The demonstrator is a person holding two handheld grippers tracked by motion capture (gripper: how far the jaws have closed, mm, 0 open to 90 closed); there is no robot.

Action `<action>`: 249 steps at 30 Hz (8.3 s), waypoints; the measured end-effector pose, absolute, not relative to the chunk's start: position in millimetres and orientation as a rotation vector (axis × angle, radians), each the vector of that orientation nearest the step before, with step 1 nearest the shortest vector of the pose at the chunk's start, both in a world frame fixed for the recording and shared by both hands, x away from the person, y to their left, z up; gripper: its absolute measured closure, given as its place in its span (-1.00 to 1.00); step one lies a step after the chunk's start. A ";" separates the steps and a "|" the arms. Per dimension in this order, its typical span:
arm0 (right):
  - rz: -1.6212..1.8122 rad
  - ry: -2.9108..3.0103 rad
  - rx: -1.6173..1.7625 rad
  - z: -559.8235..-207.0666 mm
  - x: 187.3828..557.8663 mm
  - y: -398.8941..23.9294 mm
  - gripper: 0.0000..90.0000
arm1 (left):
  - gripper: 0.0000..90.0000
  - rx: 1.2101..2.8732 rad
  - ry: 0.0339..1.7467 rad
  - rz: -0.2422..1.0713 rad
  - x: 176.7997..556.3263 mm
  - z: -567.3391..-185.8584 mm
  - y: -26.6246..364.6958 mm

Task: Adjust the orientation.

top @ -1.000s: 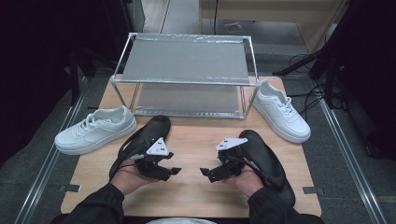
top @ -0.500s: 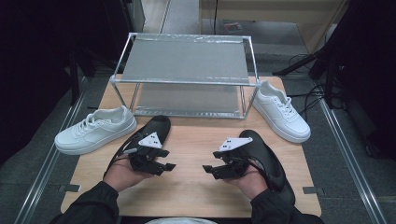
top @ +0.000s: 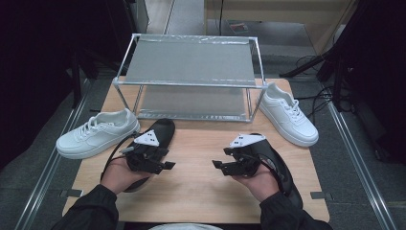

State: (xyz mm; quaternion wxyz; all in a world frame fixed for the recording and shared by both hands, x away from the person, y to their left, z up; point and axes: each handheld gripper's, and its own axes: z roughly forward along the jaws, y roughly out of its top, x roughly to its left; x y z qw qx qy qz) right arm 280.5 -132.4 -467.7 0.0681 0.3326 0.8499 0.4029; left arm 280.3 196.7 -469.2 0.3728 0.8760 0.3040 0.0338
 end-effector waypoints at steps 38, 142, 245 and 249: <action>1.211 2.616 0.886 -475.1 283.1 -126.7 -0.04 | 0.03 2.288 1.018 0.090 321.9 -497.0 240.6; 1.271 2.559 0.945 -471.8 288.3 -138.7 -0.08 | 0.00 2.228 0.794 0.001 266.0 -464.7 138.7; 1.193 2.698 0.899 -509.7 296.1 -33.5 1.00 | 0.92 2.151 1.087 0.037 339.4 -509.3 169.7; 1.182 2.688 0.898 -509.5 299.4 -29.8 1.00 | 0.92 2.136 1.089 0.026 345.8 -511.3 168.2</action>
